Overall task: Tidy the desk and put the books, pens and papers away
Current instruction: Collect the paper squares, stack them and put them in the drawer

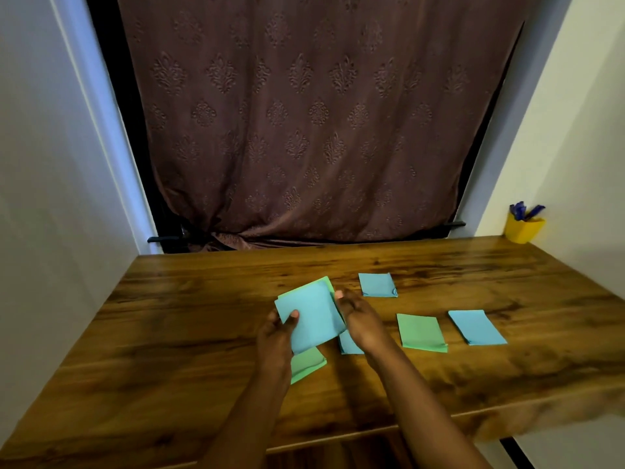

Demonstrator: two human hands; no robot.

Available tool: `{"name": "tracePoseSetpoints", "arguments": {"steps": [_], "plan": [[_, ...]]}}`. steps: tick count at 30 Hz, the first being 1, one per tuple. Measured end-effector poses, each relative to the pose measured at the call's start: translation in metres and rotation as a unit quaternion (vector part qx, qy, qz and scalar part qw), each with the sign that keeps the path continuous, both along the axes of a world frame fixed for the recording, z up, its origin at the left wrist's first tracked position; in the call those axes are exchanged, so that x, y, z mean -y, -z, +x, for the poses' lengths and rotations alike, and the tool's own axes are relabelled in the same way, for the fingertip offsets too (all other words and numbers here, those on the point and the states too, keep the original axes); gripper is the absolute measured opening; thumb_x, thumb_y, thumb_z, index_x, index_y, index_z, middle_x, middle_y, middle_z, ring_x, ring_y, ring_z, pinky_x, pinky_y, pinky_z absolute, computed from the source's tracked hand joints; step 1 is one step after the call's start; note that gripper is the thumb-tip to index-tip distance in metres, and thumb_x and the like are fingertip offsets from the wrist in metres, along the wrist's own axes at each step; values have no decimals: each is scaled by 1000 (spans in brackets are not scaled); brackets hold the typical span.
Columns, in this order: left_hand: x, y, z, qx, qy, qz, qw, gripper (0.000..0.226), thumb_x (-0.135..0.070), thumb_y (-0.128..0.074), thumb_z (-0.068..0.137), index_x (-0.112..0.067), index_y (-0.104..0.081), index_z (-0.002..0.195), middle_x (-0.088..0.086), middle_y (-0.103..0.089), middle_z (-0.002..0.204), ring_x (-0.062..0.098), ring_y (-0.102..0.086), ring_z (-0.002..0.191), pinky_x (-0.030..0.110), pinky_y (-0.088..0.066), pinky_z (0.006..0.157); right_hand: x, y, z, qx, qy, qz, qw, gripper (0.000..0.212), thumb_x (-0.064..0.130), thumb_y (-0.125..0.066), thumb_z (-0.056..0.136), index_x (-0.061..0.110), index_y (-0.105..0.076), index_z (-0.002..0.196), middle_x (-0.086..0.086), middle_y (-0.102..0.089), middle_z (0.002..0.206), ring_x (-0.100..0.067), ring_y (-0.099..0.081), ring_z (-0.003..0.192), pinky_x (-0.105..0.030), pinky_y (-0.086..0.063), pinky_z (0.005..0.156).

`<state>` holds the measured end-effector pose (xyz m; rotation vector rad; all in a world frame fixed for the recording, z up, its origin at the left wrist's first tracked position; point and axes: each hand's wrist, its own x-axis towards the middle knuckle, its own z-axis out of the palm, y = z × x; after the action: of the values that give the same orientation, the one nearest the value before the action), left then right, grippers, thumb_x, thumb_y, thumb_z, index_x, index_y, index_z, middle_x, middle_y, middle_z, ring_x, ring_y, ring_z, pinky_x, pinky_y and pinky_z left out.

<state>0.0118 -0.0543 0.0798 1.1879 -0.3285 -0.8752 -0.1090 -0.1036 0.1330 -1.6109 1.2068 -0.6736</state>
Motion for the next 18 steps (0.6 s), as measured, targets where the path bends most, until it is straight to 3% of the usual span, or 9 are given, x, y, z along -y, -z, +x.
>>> {"name": "tracePoseSetpoints", "arguments": {"steps": [3, 7, 11, 15, 18], "plan": [[13, 2, -13, 42, -5, 20, 999, 31, -12, -61, 89, -6, -55, 119, 13, -61, 108, 18, -59, 79, 29, -47, 59, 5, 9, -3, -13, -42, 25, 999, 51, 46, -32, 98, 28, -29, 145, 1, -30, 152, -20, -33, 135, -32, -33, 100], [31, 6, -27, 64, -12, 28, 997, 27, -14, -58, 92, -9, -53, 117, 7, -58, 103, 11, -55, 75, 23, -42, 54, 32, 14, -17, 22, 19, 16, 999, 51, 46, -33, 98, 28, -32, 145, 2, -30, 153, -20, -30, 139, -33, -27, 109], [51, 15, -38, 34, -27, 46, 998, 27, -15, -59, 91, -12, -54, 117, 5, -58, 104, 12, -54, 79, 28, -42, 59, 51, 21, -29, -39, -83, 44, 995, 52, 50, -32, 97, 32, -28, 146, 5, -30, 152, -18, -32, 136, -26, -30, 96], [69, 26, -44, 23, -56, 82, 995, 33, -22, -61, 90, -11, -53, 120, 9, -54, 112, 21, -49, 94, 36, -40, 76, 130, 40, -43, -2, 52, 36, 998, 44, 39, -42, 98, 17, -47, 135, 0, -51, 130, -25, -44, 128, -29, -36, 99], [80, 34, -48, 31, -74, 96, 992, 42, -25, -61, 89, -11, -51, 127, 13, -53, 121, 26, -47, 103, 39, -40, 80, 196, 62, -55, -120, 88, -18, 989, 46, 31, -50, 96, 4, -48, 132, -17, -52, 135, -34, -48, 124, -36, -40, 100]]}}
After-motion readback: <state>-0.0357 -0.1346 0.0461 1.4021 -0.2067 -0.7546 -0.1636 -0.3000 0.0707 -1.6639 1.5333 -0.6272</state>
